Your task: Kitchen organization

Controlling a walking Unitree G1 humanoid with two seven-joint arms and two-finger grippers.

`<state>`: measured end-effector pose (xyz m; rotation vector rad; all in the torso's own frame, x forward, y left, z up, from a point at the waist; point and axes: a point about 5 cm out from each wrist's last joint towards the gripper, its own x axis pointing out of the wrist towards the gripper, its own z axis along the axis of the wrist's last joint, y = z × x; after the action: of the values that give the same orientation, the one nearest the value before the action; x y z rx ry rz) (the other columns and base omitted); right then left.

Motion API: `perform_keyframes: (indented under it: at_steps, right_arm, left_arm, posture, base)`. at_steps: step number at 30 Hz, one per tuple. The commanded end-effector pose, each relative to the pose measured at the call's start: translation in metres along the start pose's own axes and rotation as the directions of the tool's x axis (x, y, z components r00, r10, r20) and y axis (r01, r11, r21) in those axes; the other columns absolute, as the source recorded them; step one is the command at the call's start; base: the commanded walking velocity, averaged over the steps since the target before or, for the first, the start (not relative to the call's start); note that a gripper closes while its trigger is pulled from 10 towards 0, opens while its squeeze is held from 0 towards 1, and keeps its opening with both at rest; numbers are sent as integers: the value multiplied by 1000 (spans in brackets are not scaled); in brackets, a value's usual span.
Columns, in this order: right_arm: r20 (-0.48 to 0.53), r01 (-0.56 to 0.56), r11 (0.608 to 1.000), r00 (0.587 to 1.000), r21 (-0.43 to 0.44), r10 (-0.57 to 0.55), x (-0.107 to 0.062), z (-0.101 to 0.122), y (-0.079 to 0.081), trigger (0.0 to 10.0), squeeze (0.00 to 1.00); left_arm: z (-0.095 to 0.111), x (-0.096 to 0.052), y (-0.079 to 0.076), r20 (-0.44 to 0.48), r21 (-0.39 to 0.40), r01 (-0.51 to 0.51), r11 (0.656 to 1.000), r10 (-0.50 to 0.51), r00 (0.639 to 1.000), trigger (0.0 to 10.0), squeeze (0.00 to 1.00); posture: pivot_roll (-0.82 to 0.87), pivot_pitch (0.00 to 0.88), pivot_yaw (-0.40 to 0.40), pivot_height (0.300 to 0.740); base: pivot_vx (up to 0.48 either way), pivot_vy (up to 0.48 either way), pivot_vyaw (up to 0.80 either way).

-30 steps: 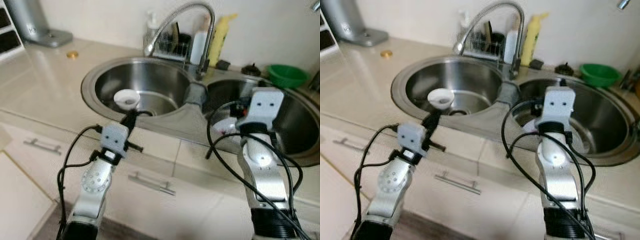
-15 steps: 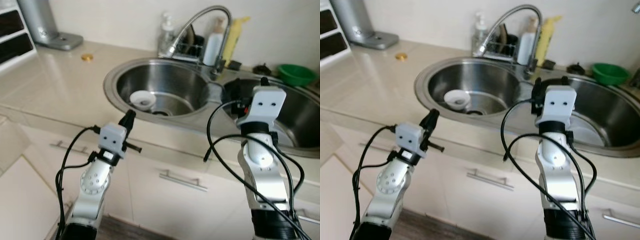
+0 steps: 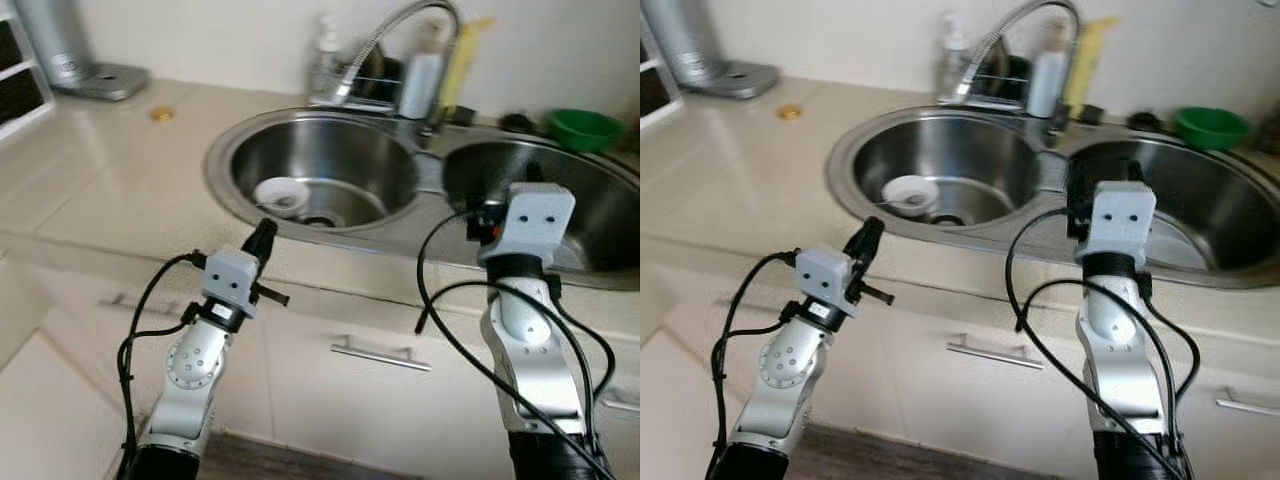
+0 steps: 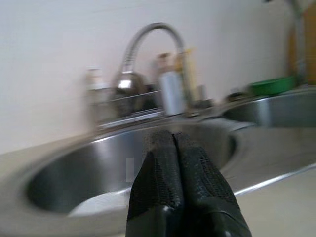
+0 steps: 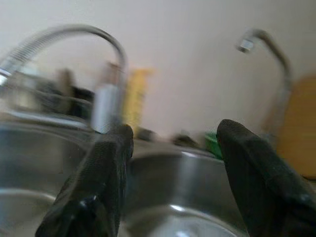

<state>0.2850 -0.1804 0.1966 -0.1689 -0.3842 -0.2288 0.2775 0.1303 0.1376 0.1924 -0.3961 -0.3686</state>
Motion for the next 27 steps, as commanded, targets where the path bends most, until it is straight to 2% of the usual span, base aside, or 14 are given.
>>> perform_keyframes:
  at_steps: [1, 8, 13, 27]
  right_arm:
    - [20, 13, 1000, 1000, -8, -12, -3, 4, -4, 10000, 0]
    - [-1, -14, 1000, 1000, -7, 14, -20, -1, -1, 10000, 0]
    - [7, -14, 1000, 1000, 21, 14, -24, -1, 0, 10000, 0]
    - [33, -4, 999, 999, 34, 3, -25, 2, -1, 10000, 0]
  left_arm:
    - [3, 2, 1, 15, 12, 5, 1000, -5, 1000, 10000, 0]
    - [3, 1, 1, 18, 21, 7, 1000, -7, 1000, 10000, 0]
    - [4, 2, 1, 28, 34, 14, 999, -15, 999, 10000, 0]
    - [5, 3, 1, 34, 35, 12, 999, -13, 999, 10000, 0]
  posture:
    - [128, 0, -64, 740]
    - [123, 0, -61, 740]
    - [119, 0, -57, 740]
    - [119, 0, -57, 740]
  base:
    - [0, 0, -800]
    - [0, 0, -800]
    - [0, 0, -800]
    - [0, 0, -57]
